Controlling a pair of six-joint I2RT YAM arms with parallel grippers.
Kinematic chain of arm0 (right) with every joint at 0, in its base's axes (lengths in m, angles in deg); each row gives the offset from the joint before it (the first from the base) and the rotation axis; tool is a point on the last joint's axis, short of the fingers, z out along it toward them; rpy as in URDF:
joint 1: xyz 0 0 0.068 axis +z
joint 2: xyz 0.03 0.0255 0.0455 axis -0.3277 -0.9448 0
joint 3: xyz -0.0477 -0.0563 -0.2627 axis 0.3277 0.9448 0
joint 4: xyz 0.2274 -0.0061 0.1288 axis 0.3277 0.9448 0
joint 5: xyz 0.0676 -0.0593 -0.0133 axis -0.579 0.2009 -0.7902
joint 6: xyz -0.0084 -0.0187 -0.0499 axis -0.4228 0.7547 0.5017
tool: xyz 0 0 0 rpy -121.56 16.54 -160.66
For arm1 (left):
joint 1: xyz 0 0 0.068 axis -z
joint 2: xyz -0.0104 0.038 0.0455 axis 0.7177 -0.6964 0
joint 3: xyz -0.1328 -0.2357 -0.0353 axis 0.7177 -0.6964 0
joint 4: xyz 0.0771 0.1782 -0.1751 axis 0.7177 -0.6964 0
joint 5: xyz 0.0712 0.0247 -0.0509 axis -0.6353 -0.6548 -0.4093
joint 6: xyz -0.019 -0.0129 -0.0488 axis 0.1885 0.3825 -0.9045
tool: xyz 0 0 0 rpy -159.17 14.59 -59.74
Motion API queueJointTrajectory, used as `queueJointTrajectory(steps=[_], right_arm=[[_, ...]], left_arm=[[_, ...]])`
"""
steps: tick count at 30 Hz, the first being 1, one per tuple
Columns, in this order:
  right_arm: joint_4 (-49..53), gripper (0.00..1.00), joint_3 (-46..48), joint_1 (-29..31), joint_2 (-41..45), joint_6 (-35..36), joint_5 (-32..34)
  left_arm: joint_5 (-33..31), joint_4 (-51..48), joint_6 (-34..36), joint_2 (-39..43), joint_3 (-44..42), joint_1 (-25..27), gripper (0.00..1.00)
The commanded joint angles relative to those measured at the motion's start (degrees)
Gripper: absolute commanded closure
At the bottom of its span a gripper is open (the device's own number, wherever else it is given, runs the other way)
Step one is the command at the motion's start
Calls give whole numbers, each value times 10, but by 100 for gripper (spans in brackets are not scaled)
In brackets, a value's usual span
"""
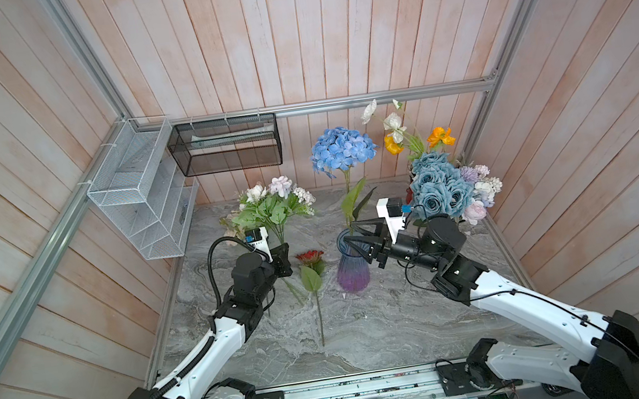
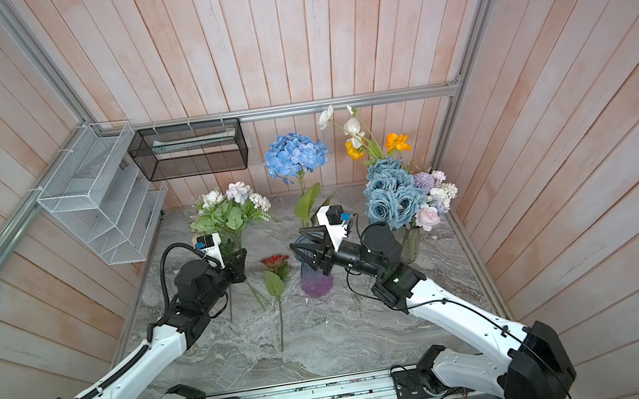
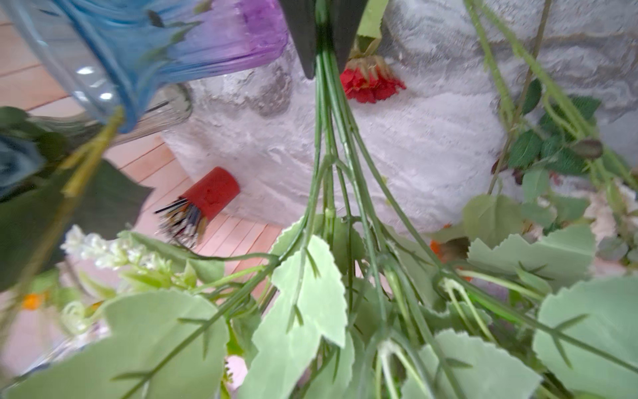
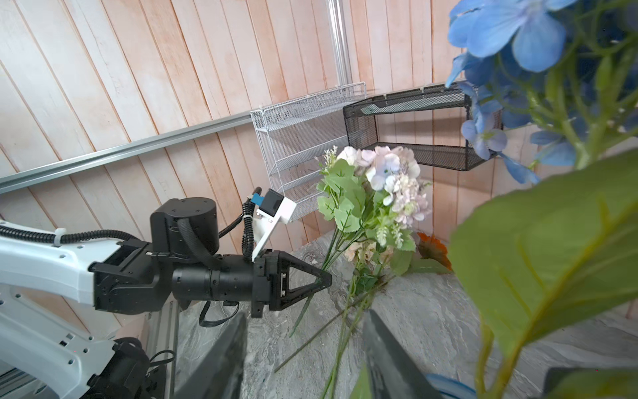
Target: Arrange the flowers into the vase
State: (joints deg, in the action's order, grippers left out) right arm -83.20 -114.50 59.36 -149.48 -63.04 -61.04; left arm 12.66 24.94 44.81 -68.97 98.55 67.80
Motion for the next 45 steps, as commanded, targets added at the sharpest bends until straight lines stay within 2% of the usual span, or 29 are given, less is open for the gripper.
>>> queueJointTrajectory(steps=[1, 7, 10, 12, 15, 29, 32, 43, 45], right_arm=[[-18, 47, -37, 15, -37, 2, -16], [-64, 46, -79, 30, -121, -36, -58], [-65, 40, -111, 32, -156, -52, -77], [-73, 35, -124, 32, -172, -60, -90], [-93, 35, -135, 32, -184, -70, -104], [-143, 40, -173, 32, -243, -132, -151], [-149, 46, -179, 32, -252, -140, -159], [-151, 98, -166, 32, -244, -150, -167], [-147, 100, -159, 32, -239, -144, -164]], left_arm=[[60, 108, 15, 48, -17, 2, 100], [151, 181, 7, 90, -28, 6, 100], [176, 193, 16, 99, -30, 14, 100], [185, 194, 22, 103, -33, 20, 100], [192, 190, 29, 103, -37, 29, 100], [218, 184, 55, 76, -22, 56, 100], [219, 181, 57, 71, -16, 61, 100], [216, 182, 55, 60, -7, 68, 100], [213, 183, 53, 58, -8, 70, 98]])
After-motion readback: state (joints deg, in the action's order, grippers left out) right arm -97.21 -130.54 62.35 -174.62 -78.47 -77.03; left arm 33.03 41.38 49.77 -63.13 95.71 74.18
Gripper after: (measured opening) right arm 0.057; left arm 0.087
